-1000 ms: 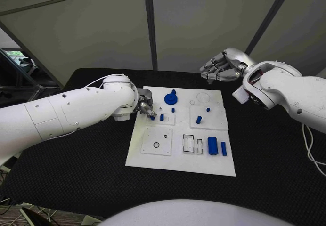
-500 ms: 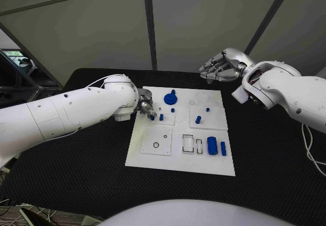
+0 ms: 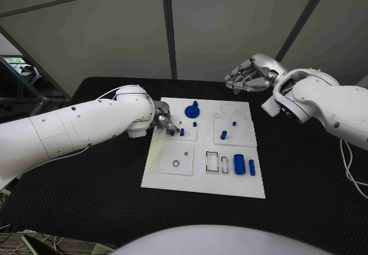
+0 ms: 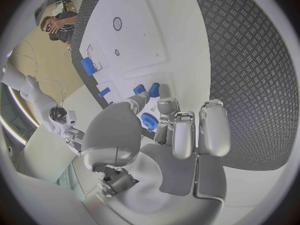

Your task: Assemble the parts on the task board

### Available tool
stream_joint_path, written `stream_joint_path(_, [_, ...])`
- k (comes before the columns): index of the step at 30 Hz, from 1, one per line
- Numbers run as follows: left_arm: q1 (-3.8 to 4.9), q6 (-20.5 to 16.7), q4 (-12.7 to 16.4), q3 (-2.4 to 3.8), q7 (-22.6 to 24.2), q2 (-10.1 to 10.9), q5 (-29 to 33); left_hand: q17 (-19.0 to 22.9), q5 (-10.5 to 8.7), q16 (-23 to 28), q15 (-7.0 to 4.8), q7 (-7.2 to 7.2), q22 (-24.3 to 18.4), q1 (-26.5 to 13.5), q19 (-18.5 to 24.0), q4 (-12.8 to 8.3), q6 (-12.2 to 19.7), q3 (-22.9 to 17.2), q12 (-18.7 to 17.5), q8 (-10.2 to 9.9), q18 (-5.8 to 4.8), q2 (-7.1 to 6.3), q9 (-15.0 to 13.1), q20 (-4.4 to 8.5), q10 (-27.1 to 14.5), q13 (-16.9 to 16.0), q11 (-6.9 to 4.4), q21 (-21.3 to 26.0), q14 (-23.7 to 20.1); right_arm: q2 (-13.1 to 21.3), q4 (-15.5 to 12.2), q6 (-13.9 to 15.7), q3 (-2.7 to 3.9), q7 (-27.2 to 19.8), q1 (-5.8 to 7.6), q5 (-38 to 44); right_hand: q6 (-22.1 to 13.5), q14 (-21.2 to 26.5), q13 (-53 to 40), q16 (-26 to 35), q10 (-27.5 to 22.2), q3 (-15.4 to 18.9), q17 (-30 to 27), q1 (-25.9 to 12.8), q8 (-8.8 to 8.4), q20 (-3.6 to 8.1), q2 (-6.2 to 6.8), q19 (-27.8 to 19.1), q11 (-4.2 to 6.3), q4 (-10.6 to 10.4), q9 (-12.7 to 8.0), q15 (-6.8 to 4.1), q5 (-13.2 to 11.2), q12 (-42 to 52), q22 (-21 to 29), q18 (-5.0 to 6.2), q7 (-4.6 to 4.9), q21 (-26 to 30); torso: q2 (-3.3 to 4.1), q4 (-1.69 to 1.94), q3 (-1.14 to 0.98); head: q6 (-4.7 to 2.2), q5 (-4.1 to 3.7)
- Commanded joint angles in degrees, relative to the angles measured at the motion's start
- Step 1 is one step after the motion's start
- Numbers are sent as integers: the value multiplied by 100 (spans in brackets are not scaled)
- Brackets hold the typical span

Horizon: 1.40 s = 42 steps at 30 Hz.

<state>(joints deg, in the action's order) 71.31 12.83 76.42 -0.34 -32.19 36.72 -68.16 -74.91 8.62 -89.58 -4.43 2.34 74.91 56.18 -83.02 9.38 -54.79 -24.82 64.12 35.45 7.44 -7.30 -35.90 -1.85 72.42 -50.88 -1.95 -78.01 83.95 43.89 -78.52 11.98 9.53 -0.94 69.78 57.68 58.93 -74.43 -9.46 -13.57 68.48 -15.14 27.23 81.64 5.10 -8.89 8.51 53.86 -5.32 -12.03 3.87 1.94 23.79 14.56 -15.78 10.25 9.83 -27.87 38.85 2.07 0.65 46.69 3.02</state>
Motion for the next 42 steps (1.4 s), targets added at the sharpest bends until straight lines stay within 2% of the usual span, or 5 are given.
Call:
stream_joint_path(1, [-1,-127,0,-5,-64,14,43,-1480,-16,-24,-22,-10,614,-62,-45,83,-42,225,27,-29,-431,30,-2,7,8,-19,37,0,596,-3,-4,-16,3,-33,8,9,31,-15,10,25,10,-33,10,-42,-22,-50,2,6,-25,-14,8,42,19,-32,8,17,18,25,0,5,0,0,0])
stream_joint_path(15, [-5,-862,59,86,194,148,238,-1470,-3,-17,-11,8,543,32,18,435,16,1074,-152,-118,-398,151,-28,4,-155,200,56,159,593,-4,6,-22,3,-42,7,9,31,-15,10,25,10,-33,10,-42,-22,-50,2,6,-25,-14,8,42,19,-32,8,17,18,25,-1,1,2,-24,-21])
stream_joint_path(25, [-6,-1890,27,168,1040,223,1044,-781,19,463,319,418,-709,488,1087,694,763,1792,-1175,-595,-17,276,246,-287,-1370,1422,434,2113,272,1,19,-17,3,-40,7,9,31,-15,10,25,10,-33,10,-42,-22,-50,2,6,-25,-14,8,42,19,-32,8,17,18,25,0,0,-7,-47,-29])
stream_joint_path(31, [-7,-2249,-6,163,1932,169,862,2911,21,3921,678,762,-2132,1644,2604,283,1436,1881,-1735,-967,231,284,681,-569,-2517,1799,820,4399,-2326,9,21,-10,3,-37,7,9,31,-15,10,25,10,-33,10,-42,-22,-50,2,6,-25,-14,8,42,19,-32,8,17,18,25,2,0,-6,-63,-58])
stream_joint_path(42, [-25,-2617,-117,-141,3338,-149,-866,3751,32,4330,662,688,-2572,2888,2478,-342,961,1273,-3046,-1640,298,38,1885,-627,-2400,3324,809,4822,-2212,-4,6,8,3,-47,7,9,26,-11,13,37,2,-38,11,-51,-26,-51,2,5,-27,-18,7,45,22,-37,13,17,20,36,11,-11,-4,-99,-89])
